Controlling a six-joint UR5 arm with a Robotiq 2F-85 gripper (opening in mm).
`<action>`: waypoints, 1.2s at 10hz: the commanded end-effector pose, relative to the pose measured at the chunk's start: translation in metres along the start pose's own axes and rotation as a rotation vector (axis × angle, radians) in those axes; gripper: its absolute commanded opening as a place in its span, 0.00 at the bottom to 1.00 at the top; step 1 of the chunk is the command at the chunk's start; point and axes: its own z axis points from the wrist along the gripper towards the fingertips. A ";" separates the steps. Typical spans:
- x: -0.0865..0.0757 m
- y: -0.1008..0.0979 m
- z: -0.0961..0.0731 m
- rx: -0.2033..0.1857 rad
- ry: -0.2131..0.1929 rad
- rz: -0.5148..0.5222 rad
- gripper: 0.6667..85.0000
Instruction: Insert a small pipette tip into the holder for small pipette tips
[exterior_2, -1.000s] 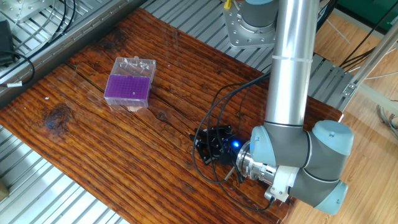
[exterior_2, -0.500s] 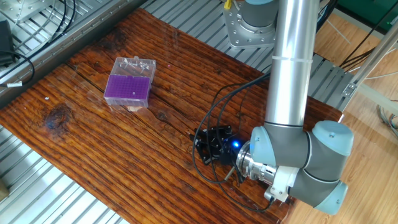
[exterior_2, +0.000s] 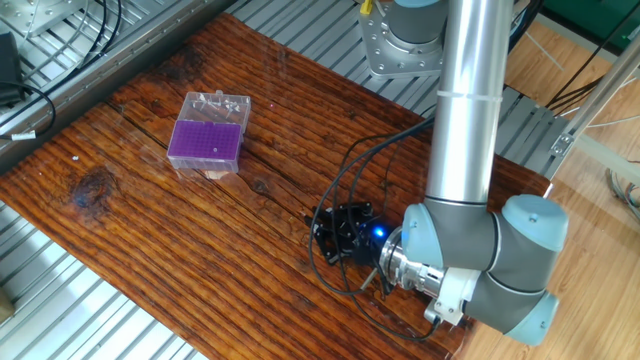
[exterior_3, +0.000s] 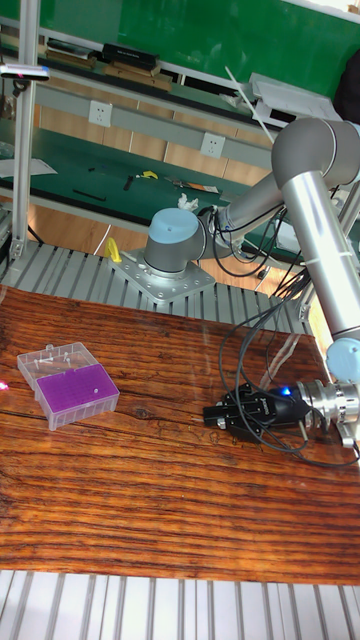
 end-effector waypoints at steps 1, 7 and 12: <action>-0.001 0.003 0.001 -0.015 -0.005 0.001 0.27; -0.001 0.004 0.001 -0.017 -0.008 0.018 0.10; 0.005 0.005 0.003 -0.013 -0.070 0.013 0.00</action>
